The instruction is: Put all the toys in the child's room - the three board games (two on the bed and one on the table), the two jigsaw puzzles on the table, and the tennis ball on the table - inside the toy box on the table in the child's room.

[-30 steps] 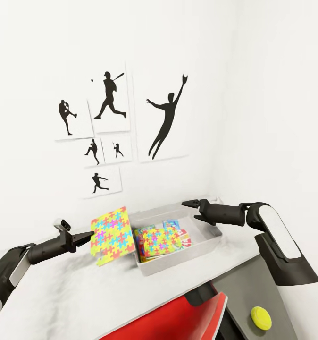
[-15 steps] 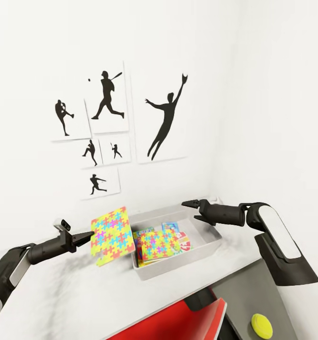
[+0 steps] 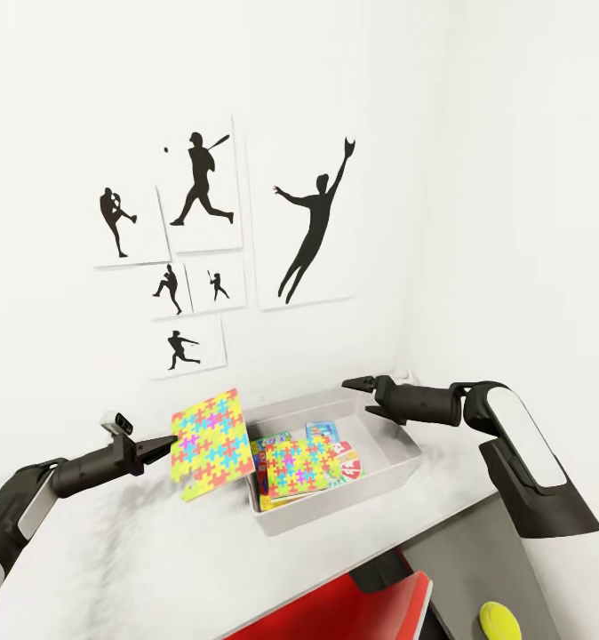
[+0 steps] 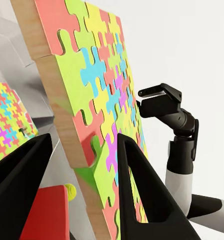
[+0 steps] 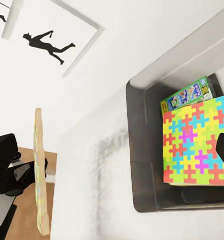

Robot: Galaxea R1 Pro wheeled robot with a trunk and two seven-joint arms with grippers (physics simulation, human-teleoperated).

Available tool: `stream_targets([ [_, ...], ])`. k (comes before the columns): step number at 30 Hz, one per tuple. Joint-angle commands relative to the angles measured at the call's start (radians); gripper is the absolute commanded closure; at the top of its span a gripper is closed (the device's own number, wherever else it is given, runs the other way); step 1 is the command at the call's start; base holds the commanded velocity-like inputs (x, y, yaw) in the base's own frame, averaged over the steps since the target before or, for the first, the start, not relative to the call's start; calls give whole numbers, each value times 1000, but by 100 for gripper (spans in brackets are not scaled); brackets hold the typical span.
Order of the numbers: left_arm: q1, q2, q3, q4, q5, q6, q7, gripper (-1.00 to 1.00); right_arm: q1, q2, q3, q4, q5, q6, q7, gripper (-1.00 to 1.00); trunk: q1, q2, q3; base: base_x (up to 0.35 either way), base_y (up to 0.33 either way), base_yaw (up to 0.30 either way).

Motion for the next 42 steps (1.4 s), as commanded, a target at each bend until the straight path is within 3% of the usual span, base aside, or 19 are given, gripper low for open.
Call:
stream_targets([
  [1, 0, 0, -1, 0, 2, 11, -3, 100, -1, -1, 1, -1, -10, 0, -10, -100, 0, -2, -2, 0, 0, 0],
  [12, -14, -12, 2, -2, -3, 45, 21, 100, -2, -1, 2, 2, -8, 0, -10, -100, 0, -2, -2, 0, 0, 0],
  [14, -46, -33, -2, -3, -8, 85, 57, 100, -2, -1, 1, 2, -5, 0, -11, -100, 0, -2, -2, 0, 0, 0],
  [17, -122, -100, -3, -1, -31, 123, 187, 100, -2, -1, -3, 4, -4, 0, -9, -100, 0, -2, -2, 0, 0, 0],
  [22, -213, -203, -4, 27, -38, 133, 304, 100, -2, -7, -9, -3, -3, 0, -10, -100, 0, -2, -2, 0, 0, 0],
  [24, -228, -251, -3, 44, -38, 131, 383, 100, -2, -12, -11, -4, -2, 0, -10, -100, 0, -2, -2, 0, 0, 0],
  [26, -232, -281, -1, 50, -36, 128, 463, 100, -3, -15, -22, -5, -2, 0, -9, -100, 0, -2, -2, 0, 0, 0],
  [29, -235, -332, 3, 61, -32, 123, 564, 100, -2, -25, -75, -5, -4, 0, -9, -100, 0, -2, -2, 0, 0, 0],
  [31, -235, -373, 5, 81, -32, 116, 607, 100, -2, -47, -98, -12, -5, 0, -8, -100, 0, -2, -2, 0, 0, 0],
  [33, -235, -405, 6, 101, -32, 92, 630, 100, 0, -72, -106, -25, -6, 0, -7, -100, 0, -2, -2, 0, 0, 0],
  [35, -235, -446, 7, 147, -32, 13, 672, 100, 6, -110, -112, -46, -6, 0, -6, -100, 0, -2, -2, 0, 0, 0],
  [38, -235, -490, 9, 203, -31, -64, 759, 100, 14, -136, -116, -62, -6, 0, -5, -100, 0, -2, -2, 0, 0, 0],
  [42, -235, -511, 10, 226, -26, -134, 846, 100, 13, -163, -121, -81, -9, 0, -4, -100, 0, -2, -2, 0, 0, 0],
])
